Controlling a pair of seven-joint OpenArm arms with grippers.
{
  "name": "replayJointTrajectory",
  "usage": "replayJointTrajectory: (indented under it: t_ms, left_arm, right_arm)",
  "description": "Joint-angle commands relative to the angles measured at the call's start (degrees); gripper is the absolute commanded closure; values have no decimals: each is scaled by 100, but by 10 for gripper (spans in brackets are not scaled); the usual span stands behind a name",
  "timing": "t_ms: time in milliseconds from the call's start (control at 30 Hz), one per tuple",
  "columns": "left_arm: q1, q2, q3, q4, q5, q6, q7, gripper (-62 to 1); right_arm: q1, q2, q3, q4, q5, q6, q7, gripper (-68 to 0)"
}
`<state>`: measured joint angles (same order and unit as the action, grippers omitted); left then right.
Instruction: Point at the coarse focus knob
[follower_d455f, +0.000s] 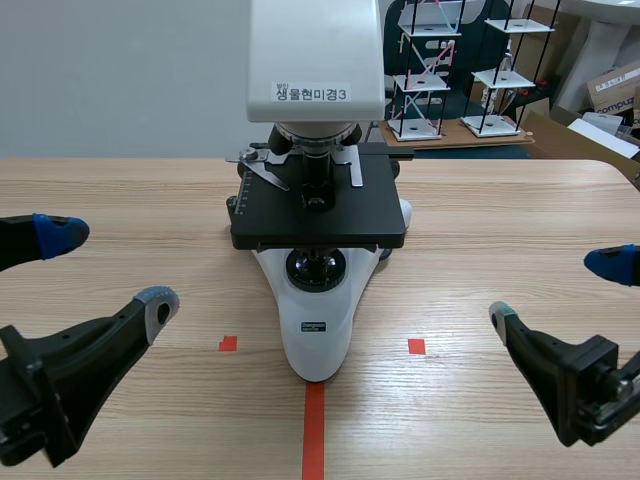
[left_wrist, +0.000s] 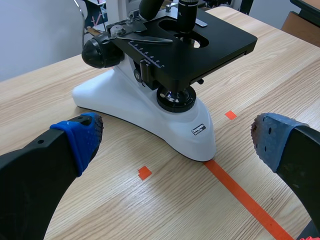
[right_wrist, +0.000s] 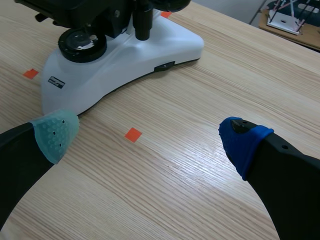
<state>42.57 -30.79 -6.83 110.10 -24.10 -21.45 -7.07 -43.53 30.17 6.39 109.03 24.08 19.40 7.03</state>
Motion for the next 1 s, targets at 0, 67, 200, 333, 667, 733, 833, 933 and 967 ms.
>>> replayJointTrajectory:
  t_ms: [0,67,200,333,667,733,833,933,967]
  left_arm:
    - [42,26,-31,35,-55,-9,-76,-623]
    - [42,26,-31,35,-55,-9,-76,-623]
    - [42,26,-31,35,-55,-9,-76,-623]
    - [42,26,-31,35,-55,-9,-76,-623]
    - [42,26,-31,35,-55,-9,-76,-623]
    - [42,26,-31,35,-55,-9,-76,-623]
    - [42,26,-31,35,-55,-9,-76,-623]
    - [42,26,-31,35,-55,-9,-76,-623]
    - [42,26,-31,35,-55,-9,-76,-623]
  right_arm:
    - [52,61,66,116,66,-61,103,-621]
    - [55,61,66,116,66,-61,103,-621]
    - [55,61,66,116,66,-61,103,-621]
    - [55,61,66,116,66,-59,103,-621]
    - [55,61,66,116,63,-59,103,-621]
    - [55,61,66,116,63,-59,103,-620]
    - [55,61,66,116,63,-59,103,-543]
    - [55,61,66,116,63,-59,105,-310]
    - [55,61,66,116,63,-59,105,-212]
